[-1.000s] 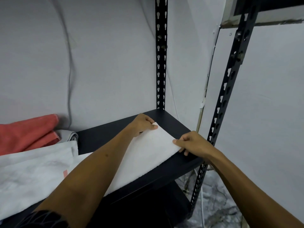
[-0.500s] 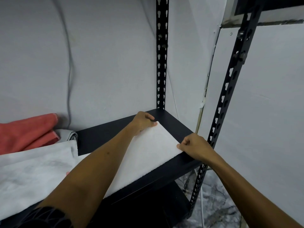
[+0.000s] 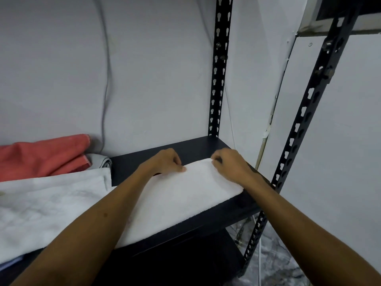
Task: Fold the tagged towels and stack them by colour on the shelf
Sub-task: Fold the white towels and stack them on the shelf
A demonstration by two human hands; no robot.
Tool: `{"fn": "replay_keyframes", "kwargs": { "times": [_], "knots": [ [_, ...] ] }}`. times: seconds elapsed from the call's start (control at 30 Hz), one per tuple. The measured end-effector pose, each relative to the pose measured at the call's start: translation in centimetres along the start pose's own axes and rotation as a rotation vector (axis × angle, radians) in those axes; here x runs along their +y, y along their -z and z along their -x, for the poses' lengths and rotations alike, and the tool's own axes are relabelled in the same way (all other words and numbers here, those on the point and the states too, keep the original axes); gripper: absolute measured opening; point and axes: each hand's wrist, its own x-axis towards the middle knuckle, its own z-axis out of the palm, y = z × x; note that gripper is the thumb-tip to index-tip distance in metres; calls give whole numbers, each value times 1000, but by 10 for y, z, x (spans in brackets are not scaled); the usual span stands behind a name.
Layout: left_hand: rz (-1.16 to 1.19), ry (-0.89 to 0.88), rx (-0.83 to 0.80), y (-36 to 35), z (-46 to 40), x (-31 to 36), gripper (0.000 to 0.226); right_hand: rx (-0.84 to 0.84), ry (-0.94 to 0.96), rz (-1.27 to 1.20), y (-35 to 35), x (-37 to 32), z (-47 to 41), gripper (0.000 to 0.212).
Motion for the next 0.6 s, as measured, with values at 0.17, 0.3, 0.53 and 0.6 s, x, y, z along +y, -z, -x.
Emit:
{"fn": "replay_keyframes", "kwargs": {
  "times": [0.17,0.3,0.53,0.6],
  "knots": [
    [-32,64,29,10,35,-27,24,-277,145,26,-24,-12,-45,31],
    [-29,62,14,8,44,-33,22,-408,173,35,-28,-14,-59,5],
    [52,62,82,6,47,-39,19,-472,176,-93,-22,-19,-64,9],
    [23,66,71,5,47,-41,22,-501,191,-93,-21,-20,-66,9]
  ]
}}
